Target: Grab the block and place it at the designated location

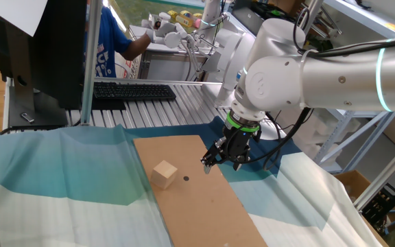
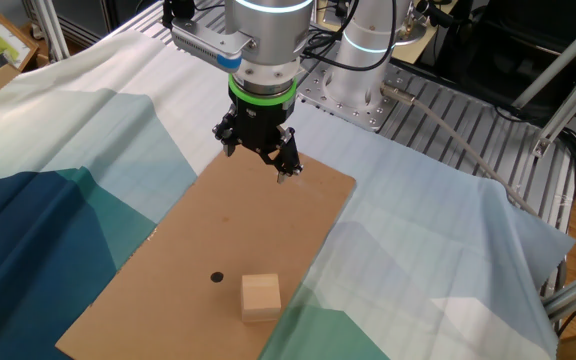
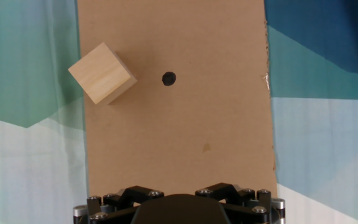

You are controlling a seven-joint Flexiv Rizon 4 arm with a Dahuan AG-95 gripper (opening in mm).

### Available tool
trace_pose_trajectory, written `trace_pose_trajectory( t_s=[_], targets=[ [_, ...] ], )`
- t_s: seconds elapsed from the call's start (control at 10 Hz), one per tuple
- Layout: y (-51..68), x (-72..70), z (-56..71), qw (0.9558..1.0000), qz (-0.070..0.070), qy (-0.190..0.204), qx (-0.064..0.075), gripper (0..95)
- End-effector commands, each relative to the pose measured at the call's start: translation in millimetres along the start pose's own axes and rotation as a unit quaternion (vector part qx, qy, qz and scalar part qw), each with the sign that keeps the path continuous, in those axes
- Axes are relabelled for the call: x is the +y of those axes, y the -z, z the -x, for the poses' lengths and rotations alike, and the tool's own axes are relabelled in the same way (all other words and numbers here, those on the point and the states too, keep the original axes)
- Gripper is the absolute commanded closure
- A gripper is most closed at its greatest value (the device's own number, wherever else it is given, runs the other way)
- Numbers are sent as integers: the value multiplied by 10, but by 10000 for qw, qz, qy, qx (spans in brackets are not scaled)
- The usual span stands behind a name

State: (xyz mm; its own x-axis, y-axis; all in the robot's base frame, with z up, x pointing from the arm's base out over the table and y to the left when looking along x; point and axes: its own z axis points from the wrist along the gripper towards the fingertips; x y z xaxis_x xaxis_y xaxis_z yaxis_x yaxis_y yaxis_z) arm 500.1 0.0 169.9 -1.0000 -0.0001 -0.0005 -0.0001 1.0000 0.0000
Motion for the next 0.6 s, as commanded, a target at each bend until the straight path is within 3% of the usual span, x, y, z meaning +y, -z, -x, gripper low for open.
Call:
trace_pose_trajectory(
  t_s=[0.1,0.2,0.3,0.6],
  targets=[
    [1,0,-1,10000,0,0,3,950],
    [1,0,-1,9953,-23,-830,489,950],
    [1,0,-1,9955,90,-801,498,950],
    [4,-2,-2,9965,141,-640,516,950]
  ],
)
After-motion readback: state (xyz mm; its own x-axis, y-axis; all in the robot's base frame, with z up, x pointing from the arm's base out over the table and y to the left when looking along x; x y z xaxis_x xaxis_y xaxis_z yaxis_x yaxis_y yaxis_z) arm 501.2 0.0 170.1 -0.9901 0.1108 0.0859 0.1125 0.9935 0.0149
